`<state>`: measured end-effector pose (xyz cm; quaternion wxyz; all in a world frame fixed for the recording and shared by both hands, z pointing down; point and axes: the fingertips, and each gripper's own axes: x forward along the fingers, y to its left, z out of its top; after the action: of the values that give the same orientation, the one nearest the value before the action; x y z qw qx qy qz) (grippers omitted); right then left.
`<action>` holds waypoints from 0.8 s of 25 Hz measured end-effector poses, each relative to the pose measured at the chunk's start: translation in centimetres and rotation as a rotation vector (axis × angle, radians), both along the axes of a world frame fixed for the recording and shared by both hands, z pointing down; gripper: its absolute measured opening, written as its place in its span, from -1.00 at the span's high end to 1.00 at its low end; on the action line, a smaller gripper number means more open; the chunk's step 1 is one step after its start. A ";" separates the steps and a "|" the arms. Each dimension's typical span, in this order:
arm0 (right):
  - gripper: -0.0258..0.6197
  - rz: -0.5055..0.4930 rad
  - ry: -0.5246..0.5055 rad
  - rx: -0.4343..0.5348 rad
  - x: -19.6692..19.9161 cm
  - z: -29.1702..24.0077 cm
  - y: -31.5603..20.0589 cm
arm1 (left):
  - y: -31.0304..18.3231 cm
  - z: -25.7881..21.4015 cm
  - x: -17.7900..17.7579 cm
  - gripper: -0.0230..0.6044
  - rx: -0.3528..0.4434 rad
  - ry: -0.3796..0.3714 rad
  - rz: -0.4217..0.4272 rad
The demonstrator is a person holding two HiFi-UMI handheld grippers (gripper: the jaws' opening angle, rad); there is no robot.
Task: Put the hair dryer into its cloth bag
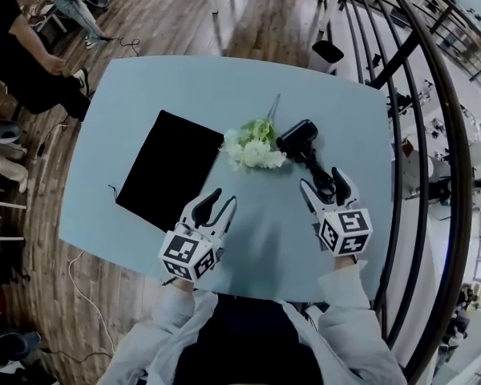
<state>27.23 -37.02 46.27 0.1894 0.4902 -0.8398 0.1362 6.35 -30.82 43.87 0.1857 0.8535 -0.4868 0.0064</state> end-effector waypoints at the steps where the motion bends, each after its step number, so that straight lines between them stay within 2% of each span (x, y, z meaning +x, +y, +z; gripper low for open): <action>1: -0.22 -0.008 0.018 -0.005 0.1 0.4 -0.5 | -0.4 0.3 0.4 0.43 -0.007 0.002 0.010; 10: -0.25 -0.082 0.111 -0.106 0.4 5.4 -4.9 | -3.5 2.2 3.4 0.43 -0.062 0.005 0.103; 15: -0.27 -0.147 0.172 -0.175 -0.1 8.4 -6.6 | -4.2 3.1 3.3 0.43 -0.086 0.004 0.105; 20: -0.28 -0.151 0.204 -0.230 0.3 11.1 -7.5 | -4.3 3.7 3.0 0.43 -0.101 -0.002 0.107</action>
<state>27.52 -44.56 57.41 0.3383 0.4121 -0.8295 0.1662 9.37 -35.08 47.61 0.2277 0.8677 -0.4398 0.0417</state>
